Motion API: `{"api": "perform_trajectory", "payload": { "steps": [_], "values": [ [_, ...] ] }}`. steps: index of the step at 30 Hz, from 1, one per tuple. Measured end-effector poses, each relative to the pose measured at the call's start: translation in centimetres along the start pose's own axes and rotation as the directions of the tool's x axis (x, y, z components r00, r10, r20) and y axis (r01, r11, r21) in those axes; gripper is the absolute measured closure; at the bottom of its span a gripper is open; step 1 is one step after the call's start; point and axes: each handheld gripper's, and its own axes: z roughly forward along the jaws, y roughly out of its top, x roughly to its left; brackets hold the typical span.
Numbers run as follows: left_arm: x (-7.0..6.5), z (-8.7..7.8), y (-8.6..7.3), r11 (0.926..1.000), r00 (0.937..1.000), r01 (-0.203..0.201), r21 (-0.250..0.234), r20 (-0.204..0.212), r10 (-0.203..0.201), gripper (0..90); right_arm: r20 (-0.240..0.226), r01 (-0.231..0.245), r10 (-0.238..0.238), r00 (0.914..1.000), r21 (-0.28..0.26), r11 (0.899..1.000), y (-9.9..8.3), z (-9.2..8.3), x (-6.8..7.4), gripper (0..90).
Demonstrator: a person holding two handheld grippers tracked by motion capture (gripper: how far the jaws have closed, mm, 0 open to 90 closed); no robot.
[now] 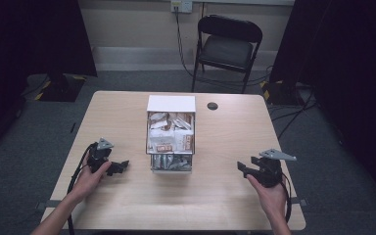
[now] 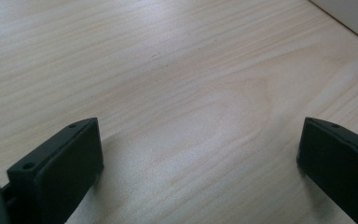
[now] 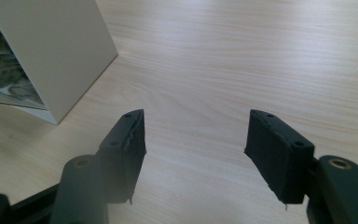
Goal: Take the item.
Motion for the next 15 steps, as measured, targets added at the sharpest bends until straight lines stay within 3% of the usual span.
{"api": "perform_trajectory", "payload": {
  "steps": [4, 6, 15],
  "values": [
    [0.0, 0.0, 0.0, 1.0, 1.0, 0.0, 0.0, 0.0, 0.0, 0.0, -0.014, 0.009, -0.009, 0.9999, -0.006, 1.0, 0.3, -0.5, 0.3, 37.6],
    [0.0, 0.0, 0.0, 1.0, 1.0, 0.0, 0.0, 0.0, 0.0, 0.0, 0.005, 0.034, -0.034, 0.9994, -0.001, 0.999, 0.8, -0.8, 0.6, 35.6],
    [0.0, 0.0, 0.0, 1.0, 1.0, 0.0, 0.0, 0.0, 0.0, 0.0, -0.053, 0.019, -0.022, 0.9983, -0.047, 0.999, 2.4, -2.1, 1.7, 38.0]
  ]
}}
